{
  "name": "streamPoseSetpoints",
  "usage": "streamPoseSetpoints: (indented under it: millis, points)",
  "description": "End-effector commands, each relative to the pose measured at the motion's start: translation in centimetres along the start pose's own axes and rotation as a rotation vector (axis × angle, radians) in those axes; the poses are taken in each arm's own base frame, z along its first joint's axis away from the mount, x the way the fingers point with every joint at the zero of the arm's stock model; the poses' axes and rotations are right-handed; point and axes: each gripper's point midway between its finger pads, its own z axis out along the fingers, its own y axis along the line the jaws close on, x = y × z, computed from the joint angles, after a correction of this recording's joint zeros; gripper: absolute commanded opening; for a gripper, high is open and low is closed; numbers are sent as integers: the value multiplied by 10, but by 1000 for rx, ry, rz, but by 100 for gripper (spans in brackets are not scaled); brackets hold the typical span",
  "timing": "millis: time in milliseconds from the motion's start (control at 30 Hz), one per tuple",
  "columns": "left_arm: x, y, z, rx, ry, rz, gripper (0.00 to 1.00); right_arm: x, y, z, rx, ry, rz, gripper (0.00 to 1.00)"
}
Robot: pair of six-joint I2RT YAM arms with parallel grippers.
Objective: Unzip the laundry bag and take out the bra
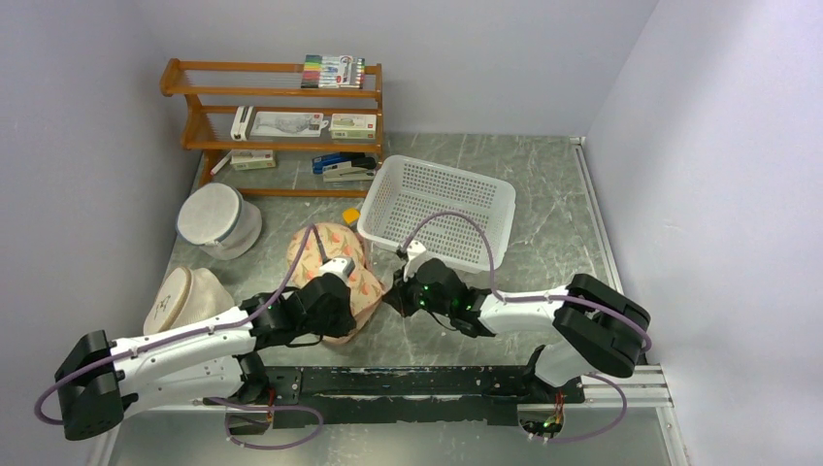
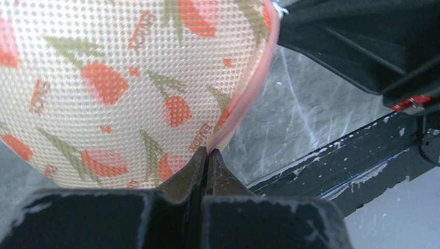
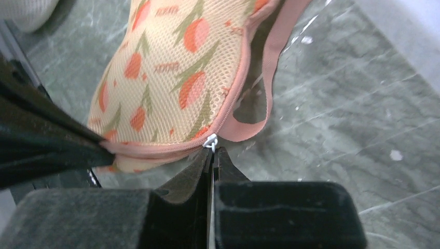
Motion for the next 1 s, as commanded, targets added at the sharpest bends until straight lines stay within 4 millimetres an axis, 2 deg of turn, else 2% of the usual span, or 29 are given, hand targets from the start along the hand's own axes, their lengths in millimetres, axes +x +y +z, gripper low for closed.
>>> streamPoseSetpoints:
  millis: [0, 67, 167, 200, 333, 467, 633, 833, 967]
  points:
    - [7, 16, -3, -73, 12, -21, 11, 10, 28, -8, -121, -3, -70, 0]
    - [3, 11, -10, -40, -4, -32, 23, 17, 42, -9, -154, 11, -76, 0]
    - [-2, 1, -24, 29, -27, -65, 57, 17, 56, -10, -196, -6, -50, 0]
    - [-3, -4, -29, 61, -32, -80, 65, 15, 61, -10, -216, -18, -40, 0]
    - [-14, -21, -47, 167, -68, -106, 78, 12, 69, -5, -257, -36, -13, 0]
    - [-26, -25, -53, 158, -96, -81, 77, 10, 75, -5, -285, -51, -5, 0]
    - [-37, -22, -36, 61, -96, -36, 69, 10, 73, -8, -279, -46, -4, 0]
    - [-26, -15, -12, -9, -38, 0, 56, 8, 70, -11, -260, -58, 7, 0]
    - [-16, -5, -5, -37, -21, -8, 42, 11, 69, -8, -255, -50, 13, 0]
